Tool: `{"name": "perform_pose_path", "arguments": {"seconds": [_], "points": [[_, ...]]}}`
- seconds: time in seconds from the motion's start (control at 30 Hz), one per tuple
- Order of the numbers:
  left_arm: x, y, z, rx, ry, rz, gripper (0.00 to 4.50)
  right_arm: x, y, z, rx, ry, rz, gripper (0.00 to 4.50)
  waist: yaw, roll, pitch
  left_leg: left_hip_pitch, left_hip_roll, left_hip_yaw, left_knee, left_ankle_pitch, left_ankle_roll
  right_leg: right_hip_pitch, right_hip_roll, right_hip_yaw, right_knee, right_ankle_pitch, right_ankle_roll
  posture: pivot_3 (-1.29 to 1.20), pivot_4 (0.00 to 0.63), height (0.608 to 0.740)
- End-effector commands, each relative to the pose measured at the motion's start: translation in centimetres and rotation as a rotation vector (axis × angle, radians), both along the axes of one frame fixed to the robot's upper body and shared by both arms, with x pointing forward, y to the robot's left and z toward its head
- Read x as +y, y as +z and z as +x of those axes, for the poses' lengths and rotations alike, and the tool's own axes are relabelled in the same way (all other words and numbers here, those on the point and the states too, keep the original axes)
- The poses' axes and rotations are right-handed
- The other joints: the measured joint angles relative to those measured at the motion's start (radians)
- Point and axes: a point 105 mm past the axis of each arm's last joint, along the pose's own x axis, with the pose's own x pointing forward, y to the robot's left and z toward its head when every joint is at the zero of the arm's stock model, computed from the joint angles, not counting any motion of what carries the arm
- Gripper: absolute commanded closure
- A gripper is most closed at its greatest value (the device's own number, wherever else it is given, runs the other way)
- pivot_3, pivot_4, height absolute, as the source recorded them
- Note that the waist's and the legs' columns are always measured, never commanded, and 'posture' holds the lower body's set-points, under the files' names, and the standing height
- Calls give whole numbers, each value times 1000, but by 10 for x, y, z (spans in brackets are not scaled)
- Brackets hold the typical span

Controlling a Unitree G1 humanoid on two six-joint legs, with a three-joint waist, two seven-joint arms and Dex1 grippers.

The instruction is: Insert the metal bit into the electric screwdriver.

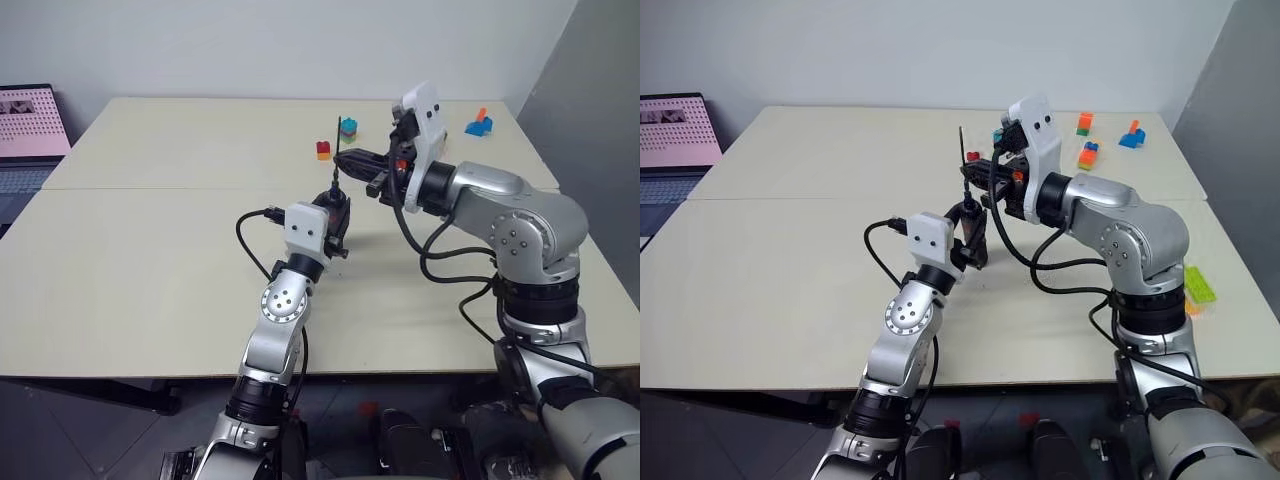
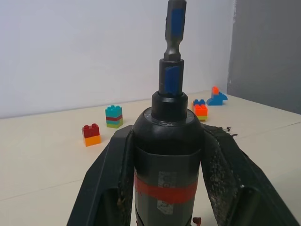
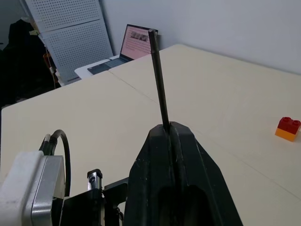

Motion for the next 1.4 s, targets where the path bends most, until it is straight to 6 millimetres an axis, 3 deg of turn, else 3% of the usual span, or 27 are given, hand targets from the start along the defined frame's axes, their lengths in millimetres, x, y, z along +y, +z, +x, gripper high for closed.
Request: {"name": "perform_pose_path", "arguments": {"seconds": [0.03,0.53,0.77,1.0,1.13,1.37,1.4], "points": [[-4,14,-4,-64,-16,-3,2848,7,-1,-5,21,21,-13,4500,0,0,0,0,0,0,0,0,0,0,0,0,0,0,0,0,150,740],[-4,14,-4,-58,-14,-10,2850,11,-24,-12,42,43,-99,4500,1,0,0,-2,0,0,-2,0,0,0,0,-1,-5,1,1,0,150,740],[-4,13,-3,-56,-14,-9,2850,7,-11,-13,-6,38,-43,4500,1,0,0,-2,0,0,-2,0,0,0,0,-1,-6,1,2,0,150,740],[-3,13,-3,-57,-11,-10,2851,-10,13,-14,-90,8,34,3036,1,0,0,-4,0,0,-2,0,0,0,0,-1,-8,4,6,0,150,740],[-2,13,-3,-58,-10,-10,2856,-35,33,-11,-141,-66,81,2061,2,0,0,-6,0,-1,-2,0,0,-1,0,-1,-9,4,7,0,150,740],[0,26,2,-87,-10,-13,2856,-76,41,-18,-210,-134,33,369,3,0,0,-8,0,-1,-2,0,0,-3,0,-2,-9,4,7,0,150,740],[1,31,3,-103,-12,-7,2856,-81,41,-22,-229,-130,4,352,3,0,0,-8,0,-1,-2,0,0,-3,0,-2,-9,4,7,0,150,740]]}}
